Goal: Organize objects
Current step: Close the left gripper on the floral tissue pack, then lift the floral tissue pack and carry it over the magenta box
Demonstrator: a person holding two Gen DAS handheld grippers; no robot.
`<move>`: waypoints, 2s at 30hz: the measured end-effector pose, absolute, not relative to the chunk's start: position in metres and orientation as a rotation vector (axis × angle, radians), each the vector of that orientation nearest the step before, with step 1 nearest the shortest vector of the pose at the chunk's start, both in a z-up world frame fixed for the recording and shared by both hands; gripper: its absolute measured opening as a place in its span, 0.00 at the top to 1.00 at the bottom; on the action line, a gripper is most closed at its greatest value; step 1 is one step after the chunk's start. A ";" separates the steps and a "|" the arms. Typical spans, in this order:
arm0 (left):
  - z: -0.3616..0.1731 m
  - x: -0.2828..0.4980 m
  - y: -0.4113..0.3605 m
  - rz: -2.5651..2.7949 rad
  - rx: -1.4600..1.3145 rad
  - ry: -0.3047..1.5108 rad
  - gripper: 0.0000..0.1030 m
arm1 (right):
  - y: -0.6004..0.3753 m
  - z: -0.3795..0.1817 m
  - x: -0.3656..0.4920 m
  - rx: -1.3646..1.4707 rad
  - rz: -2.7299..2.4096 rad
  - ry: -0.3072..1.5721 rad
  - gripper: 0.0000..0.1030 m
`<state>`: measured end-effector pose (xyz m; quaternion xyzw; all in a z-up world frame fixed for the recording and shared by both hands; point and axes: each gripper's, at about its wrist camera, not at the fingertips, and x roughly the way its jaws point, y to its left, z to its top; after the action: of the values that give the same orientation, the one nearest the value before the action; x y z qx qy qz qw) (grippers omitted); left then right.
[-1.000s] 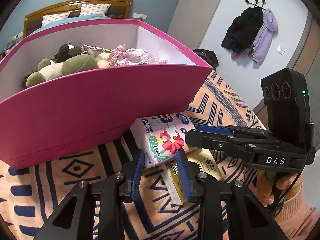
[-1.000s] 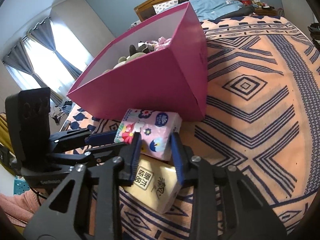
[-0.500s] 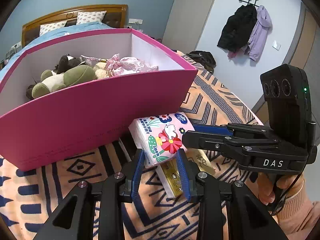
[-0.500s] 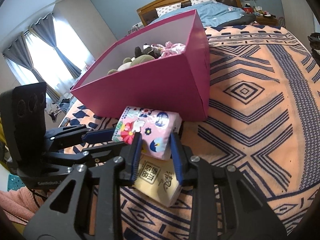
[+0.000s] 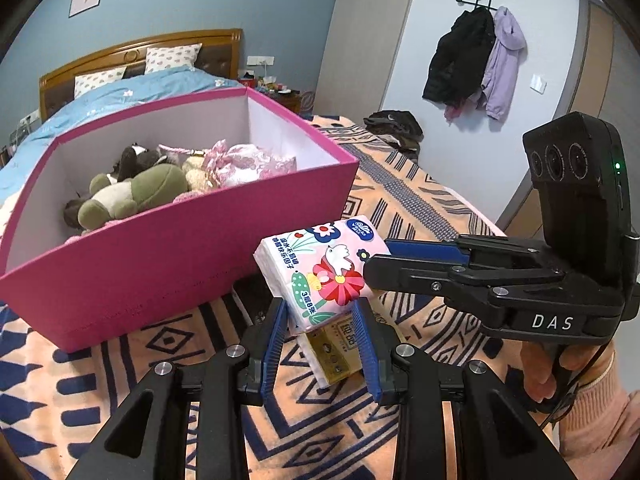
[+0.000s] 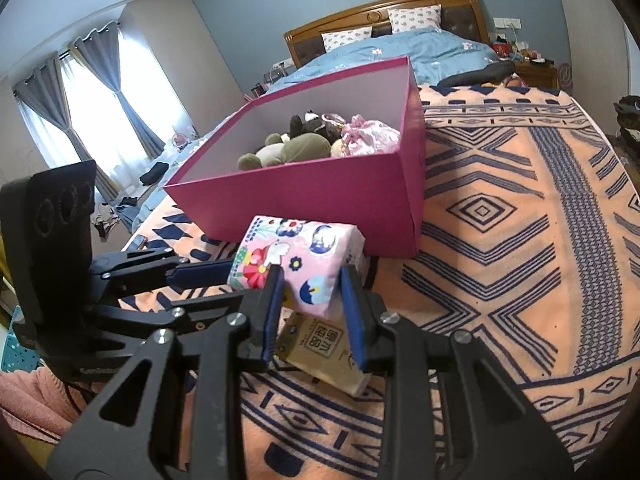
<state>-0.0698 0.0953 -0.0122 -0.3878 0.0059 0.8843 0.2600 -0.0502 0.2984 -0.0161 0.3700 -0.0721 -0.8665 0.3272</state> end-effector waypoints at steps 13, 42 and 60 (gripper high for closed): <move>0.014 -0.068 0.095 2.414 -0.965 0.037 0.67 | 0.300 0.010 -0.040 0.895 -2.297 -0.160 0.68; 0.037 -0.086 0.094 2.452 -0.905 0.077 0.67 | 0.297 0.039 -0.056 0.823 -2.320 -0.143 0.68; 0.046 -0.103 0.091 2.486 -0.886 0.080 0.67 | 0.293 0.051 -0.071 0.797 -2.319 -0.150 0.68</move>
<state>-0.1033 0.0906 0.0456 -0.3252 0.0295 0.9121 0.2480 -0.0711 0.2927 0.0511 0.3056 -0.0575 -0.8891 0.3358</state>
